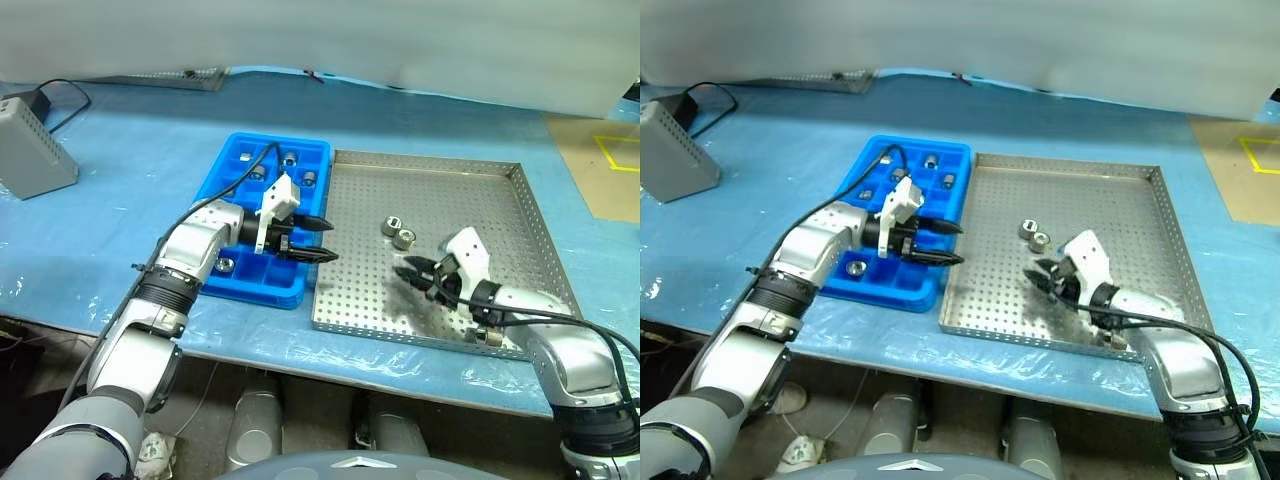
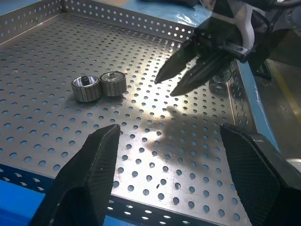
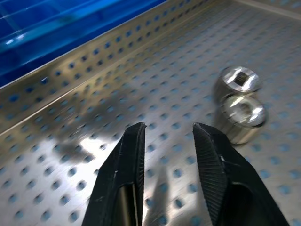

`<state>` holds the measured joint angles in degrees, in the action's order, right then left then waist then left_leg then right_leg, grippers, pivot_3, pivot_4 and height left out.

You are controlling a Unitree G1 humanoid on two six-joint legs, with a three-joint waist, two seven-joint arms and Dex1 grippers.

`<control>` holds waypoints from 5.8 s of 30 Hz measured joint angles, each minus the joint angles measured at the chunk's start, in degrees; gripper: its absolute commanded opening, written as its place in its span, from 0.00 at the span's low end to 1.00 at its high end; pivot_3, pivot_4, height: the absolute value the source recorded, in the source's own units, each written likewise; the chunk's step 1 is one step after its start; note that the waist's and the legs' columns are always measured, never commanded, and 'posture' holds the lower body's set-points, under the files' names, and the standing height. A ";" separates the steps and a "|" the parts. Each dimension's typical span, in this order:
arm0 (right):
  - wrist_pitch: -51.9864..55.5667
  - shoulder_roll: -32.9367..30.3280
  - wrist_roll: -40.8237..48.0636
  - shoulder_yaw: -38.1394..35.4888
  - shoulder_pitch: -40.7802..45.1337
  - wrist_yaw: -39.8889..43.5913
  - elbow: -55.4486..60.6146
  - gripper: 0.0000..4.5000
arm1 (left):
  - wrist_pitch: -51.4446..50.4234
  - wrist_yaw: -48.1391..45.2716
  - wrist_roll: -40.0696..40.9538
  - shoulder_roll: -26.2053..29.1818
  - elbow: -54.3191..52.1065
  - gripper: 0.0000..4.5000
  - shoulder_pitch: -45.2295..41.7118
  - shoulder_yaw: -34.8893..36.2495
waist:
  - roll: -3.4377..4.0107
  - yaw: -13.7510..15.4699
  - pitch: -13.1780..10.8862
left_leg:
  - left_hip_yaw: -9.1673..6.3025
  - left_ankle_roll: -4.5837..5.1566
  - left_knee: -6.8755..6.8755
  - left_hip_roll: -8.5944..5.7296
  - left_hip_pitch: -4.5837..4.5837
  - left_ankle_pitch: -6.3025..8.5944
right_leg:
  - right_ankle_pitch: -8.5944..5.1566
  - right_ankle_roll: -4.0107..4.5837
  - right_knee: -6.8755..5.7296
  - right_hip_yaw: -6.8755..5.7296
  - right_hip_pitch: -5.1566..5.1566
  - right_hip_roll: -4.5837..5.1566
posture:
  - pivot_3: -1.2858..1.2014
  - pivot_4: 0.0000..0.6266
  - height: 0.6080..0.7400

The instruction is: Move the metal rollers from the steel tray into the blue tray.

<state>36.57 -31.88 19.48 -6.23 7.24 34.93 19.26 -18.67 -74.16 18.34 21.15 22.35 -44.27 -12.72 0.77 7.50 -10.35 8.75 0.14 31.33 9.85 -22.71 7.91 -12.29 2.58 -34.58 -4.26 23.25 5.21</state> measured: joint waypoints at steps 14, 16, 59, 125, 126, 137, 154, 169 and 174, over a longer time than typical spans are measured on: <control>-3.18 7.24 -3.88 2.56 10.01 -8.09 -11.81 0.90 | -5.08 14.87 1.69 -7.33 -6.49 0.80 2.50 4.56 | 0.00 -0.90 0.00 | 0.00 0.03 0.03 0.02 -0.08 0.01 | 0.19 0.34 -0.01 -0.06 0.05 0.00 | 0.53 0.24 1.00; -4.56 8.33 -4.58 3.32 11.53 -8.36 -14.89 0.90 | -5.82 15.81 1.84 -7.20 -7.91 0.80 2.67 4.65 | 0.00 -0.89 0.00 | 0.00 0.04 0.03 0.01 -0.10 0.02 | 0.19 0.35 0.00 -0.06 0.05 0.01 | 0.53 0.24 1.00; 23.27 1.70 30.87 -10.35 6.69 -0.30 9.63 0.38 | 6.36 9.32 -1.41 -4.93 -5.59 0.80 1.60 1.42 | 0.01 -0.26 -0.01 | -0.01 0.13 -0.02 0.00 -0.29 0.07 | 0.19 0.32 0.22 -0.09 0.10 0.01 | 0.53 0.24 1.00; 23.19 -6.32 41.72 -0.36 9.96 -3.95 9.32 0.38 | 72.72 -4.52 -8.09 -11.91 32.91 0.80 -11.89 5.22 | 0.03 0.54 0.01 | 0.00 0.27 -0.02 0.00 -0.40 0.15 | 0.37 0.18 0.59 -0.25 -0.04 0.08 | 0.52 0.24 1.00; 23.19 -6.36 41.57 -0.29 10.53 -3.46 8.92 0.38 | 72.92 -4.95 -7.66 -11.84 32.46 0.80 -11.88 5.30 | 0.03 0.60 0.01 | 0.00 0.26 -0.02 0.01 -0.40 0.15 | 0.37 0.19 0.57 -0.26 -0.04 0.08 | 0.52 0.24 1.00; 23.35 -6.21 39.04 0.90 10.98 -3.24 6.96 0.38 | 84.12 -15.39 -4.97 -10.22 31.33 0.80 -11.00 0.93 | 0.03 1.32 0.01 | 0.00 0.28 0.08 0.00 -0.43 0.16 | 0.37 0.19 0.50 -0.25 -0.04 0.11 | 0.52 0.24 1.00; 22.84 -6.30 35.72 0.95 9.80 -3.09 6.99 0.38 | 90.00 -6.75 -8.44 -10.86 39.63 0.80 -13.34 1.22 | 0.02 1.23 0.01 | -0.03 0.22 0.38 0.01 -0.40 0.13 | 0.35 0.18 0.12 -0.22 -0.02 0.12 | 0.52 0.24 1.00; 21.50 -6.44 33.44 1.31 9.46 -0.52 6.98 0.38 | 86.10 -10.15 -5.87 -11.30 36.73 0.38 -12.13 0.14 | 0.01 1.23 0.00 | -0.03 0.22 0.46 0.03 -0.40 0.13 | 0.34 0.18 0.03 -0.21 0.00 0.12 | 0.52 0.24 1.00; 21.48 -6.21 33.24 1.49 9.23 -0.27 7.01 0.38 | 85.39 -10.40 -5.79 -11.21 36.35 0.38 -11.89 0.01 | 0.01 1.21 0.00 | -0.03 0.22 0.47 0.02 -0.40 0.13 | 0.34 0.18 0.02 -0.20 0.01 0.12 | 0.52 0.24 1.00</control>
<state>58.05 -38.09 52.72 -4.74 16.47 34.66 26.27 66.72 -84.56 12.55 9.94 58.70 -56.15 -12.71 0.78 8.72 -10.35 8.72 0.37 31.80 9.88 -23.11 8.03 -11.95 2.75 -34.56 -4.46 23.25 5.33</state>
